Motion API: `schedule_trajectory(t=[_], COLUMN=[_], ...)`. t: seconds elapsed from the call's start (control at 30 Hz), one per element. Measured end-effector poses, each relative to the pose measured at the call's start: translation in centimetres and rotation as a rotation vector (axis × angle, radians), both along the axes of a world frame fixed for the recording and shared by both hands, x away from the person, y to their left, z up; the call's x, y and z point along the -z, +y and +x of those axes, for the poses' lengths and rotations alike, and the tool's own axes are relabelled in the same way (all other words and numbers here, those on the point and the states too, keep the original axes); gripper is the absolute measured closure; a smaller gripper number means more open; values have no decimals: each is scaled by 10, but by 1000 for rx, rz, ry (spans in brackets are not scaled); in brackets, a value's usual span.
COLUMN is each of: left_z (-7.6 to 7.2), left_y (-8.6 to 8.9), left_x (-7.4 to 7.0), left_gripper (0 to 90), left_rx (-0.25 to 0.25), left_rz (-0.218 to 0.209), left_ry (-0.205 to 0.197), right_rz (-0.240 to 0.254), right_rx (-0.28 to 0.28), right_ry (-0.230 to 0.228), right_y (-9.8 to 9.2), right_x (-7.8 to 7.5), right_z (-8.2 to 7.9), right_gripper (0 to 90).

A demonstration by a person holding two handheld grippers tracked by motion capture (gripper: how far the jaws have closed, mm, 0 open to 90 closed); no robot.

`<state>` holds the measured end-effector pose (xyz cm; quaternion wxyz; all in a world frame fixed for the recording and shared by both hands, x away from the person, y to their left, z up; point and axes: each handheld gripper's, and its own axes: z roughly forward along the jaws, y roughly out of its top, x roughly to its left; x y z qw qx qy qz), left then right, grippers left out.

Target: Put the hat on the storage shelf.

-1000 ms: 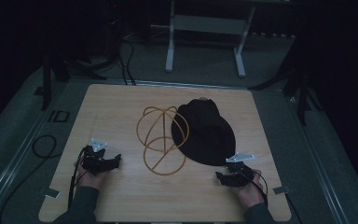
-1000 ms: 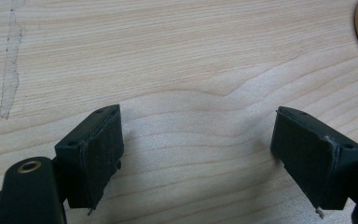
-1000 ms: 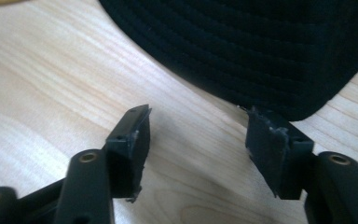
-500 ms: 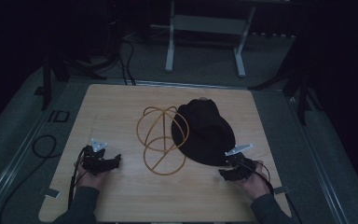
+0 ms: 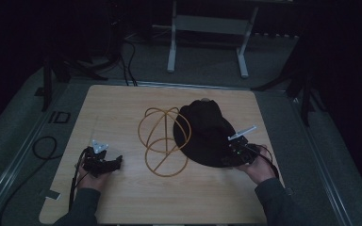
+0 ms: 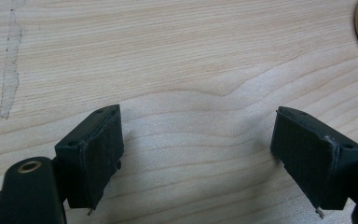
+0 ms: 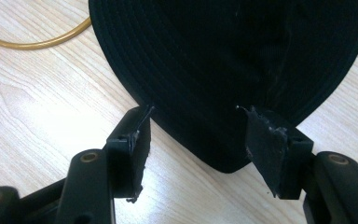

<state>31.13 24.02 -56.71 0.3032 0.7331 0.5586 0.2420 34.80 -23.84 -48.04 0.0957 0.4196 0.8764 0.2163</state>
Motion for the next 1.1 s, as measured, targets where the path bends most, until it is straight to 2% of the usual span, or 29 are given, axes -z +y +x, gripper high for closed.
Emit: schedule_trajectory(t=[0.1, 0.13, 0.27, 0.4, 0.53, 0.7, 1.1], left_z=[0, 0, 0, 0, 0, 0, 0], left_y=[0, 0, 0, 0, 0, 0, 0], left_x=[0, 0, 0, 0, 0, 0, 0], left_gripper=[174, 174, 174, 174, 174, 174, 174], left_rx=[-1, 0, 0, -1, 0, 0, 0], left_rz=[-2, -1, 0, -1, 0, -1, -1], left_ry=[-1, 0, 0, 0, 0, 0, -1], right_rz=[-20, -38, -50, -82, -94, -93, -85], right_rx=[-10, -19, -31, -15, 0, 5, -27], right_ry=[9, 15, 25, 38, 37, 36, 62], right_y=[3, 5, 6, 8, 7, 8, 21], right_x=[-2, -5, -6, -7, -10, -13, -21], right_z=[6, 13, 22, 31, 36, 43, 69], right_gripper=[402, 425, 445, 438, 409, 394, 362])
